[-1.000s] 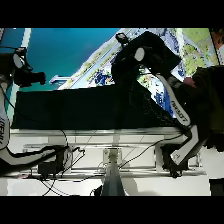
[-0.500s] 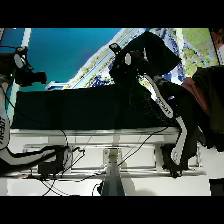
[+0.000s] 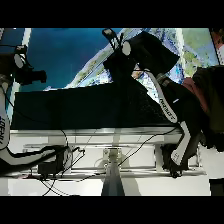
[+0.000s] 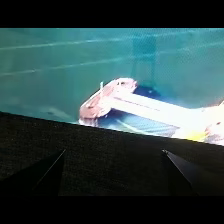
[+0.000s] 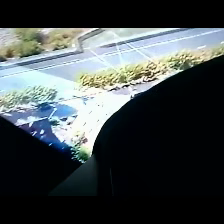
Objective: Fold the clothes and pants, and hang the long-sleeved shirts on hangers.
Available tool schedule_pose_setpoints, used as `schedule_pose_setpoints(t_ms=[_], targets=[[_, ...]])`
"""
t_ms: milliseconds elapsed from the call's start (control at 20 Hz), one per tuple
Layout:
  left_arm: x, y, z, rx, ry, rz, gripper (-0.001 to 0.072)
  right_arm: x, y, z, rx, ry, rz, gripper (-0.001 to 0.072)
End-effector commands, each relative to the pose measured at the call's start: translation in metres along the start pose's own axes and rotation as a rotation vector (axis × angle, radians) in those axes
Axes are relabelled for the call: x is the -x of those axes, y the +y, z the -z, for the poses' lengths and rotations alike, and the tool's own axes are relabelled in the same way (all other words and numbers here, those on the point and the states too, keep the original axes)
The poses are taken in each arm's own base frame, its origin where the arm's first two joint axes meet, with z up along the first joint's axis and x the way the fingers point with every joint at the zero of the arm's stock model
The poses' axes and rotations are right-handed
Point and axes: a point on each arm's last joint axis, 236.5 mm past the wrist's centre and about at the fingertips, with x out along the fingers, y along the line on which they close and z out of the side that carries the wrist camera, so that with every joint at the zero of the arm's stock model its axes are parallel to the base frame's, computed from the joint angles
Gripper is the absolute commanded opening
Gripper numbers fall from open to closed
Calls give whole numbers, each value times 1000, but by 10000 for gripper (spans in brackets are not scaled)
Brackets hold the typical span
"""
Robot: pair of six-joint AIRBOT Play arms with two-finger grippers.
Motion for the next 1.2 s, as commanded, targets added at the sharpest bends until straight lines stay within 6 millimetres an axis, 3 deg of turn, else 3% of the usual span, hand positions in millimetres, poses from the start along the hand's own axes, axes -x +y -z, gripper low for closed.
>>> schedule_pose_setpoints(t_ms=[0,100,250,400,500,600,750,850,950,1050,1150], targets=[[0,-4,-2,-6,-6,7,691,65,27,7,86,61,-41,28],[1,-11,-2,-8,-7,22,691,92,23,30,98,142,-15,27],[3,-29,-3,-38,-15,47,691,126,1,57,1,183,32,27],[8,-72,-6,-43,-38,154,691,163,-17,105,-100,207,66,28],[12,-112,-7,-47,-44,260,691,184,-29,151,-192,237,107,28],[13,-164,2,-28,-8,398,691,200,-36,198,-303,256,155,28],[19,-243,20,-37,47,591,691,219,-32,263,-476,256,204,28],[29,-299,29,-62,49,731,691,228,-28,294,-565,240,241,28],[41,-350,34,-50,28,858,690,233,-27,308,-596,212,262,28],[54,-394,38,-24,11,973,685,237,-25,308,-592,190,265,28],[67,-429,45,-41,23,1059,552,238,-25,306,-591,183,267,28]])
